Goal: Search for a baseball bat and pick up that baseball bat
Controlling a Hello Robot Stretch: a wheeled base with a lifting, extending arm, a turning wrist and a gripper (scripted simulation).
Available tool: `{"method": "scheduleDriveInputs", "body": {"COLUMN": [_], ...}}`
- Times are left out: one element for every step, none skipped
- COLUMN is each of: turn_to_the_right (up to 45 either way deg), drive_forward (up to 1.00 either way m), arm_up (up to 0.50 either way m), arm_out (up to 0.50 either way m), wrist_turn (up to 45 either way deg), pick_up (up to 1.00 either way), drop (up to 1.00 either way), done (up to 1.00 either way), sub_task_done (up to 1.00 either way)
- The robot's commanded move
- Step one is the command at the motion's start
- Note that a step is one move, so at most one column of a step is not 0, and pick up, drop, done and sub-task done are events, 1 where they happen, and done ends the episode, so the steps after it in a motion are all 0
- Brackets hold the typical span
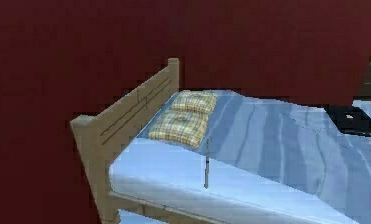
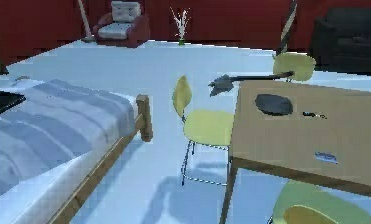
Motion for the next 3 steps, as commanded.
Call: {"method": "scheduleDriveInputs", "body": {"turn_to_the_right": [-45.0, -33.0, -3.0], "drive_forward": [0.00, 0.00, 0.00], "arm_up": [0.00, 0.00, 0.00], "arm_out": [0.00, 0.00, 0.00], "wrist_turn": [0.0, 0.0, 0.0], "pick_up": [0.00, 0.00, 0.00], "drop": [0.00, 0.00, 0.00], "done": [0.00, 0.00, 0.00], "sub_task_done": [0.00, 0.00, 0.00]}}
